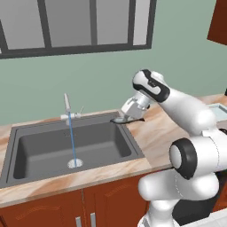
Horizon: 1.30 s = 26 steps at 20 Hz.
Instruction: Take the fish out of the fridge, briefly rinse it in the sink, and place it on the tray next to the sink.
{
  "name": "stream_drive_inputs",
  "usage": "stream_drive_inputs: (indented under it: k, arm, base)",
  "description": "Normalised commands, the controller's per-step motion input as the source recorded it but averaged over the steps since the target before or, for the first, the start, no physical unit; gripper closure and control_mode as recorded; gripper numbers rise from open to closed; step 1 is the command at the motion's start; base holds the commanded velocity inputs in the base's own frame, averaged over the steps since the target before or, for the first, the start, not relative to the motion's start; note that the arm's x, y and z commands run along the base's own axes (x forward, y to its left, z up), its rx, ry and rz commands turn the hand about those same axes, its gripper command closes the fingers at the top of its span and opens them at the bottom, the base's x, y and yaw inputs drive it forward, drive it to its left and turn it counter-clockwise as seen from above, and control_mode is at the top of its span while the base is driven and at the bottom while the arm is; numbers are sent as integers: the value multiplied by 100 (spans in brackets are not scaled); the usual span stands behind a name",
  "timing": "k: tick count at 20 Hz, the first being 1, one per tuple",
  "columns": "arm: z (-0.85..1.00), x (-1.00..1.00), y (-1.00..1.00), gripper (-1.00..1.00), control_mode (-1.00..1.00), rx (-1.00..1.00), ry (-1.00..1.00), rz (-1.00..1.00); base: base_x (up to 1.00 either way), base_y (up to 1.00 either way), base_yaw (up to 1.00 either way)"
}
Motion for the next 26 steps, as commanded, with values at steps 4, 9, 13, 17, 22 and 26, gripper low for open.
stream_drive_inputs:
  k: [4,9,13,17,22,26]
  arm:
    - [-39,33,54,100,-100,-17,9,15]
    - [-23,-2,30,100,-100,-1,-8,13]
    - [-22,-1,16,100,-100,0,-26,8]
    - [-33,0,15,100,-100,0,-36,6]
    - [-16,8,19,100,-100,8,-26,5]
    - [-20,16,16,100,-100,11,-18,6]
  base:
    - [0,0,0]
    - [0,0,0]
    - [0,0,0]
    - [0,0,0]
    - [0,0,0]
    - [0,0,0]
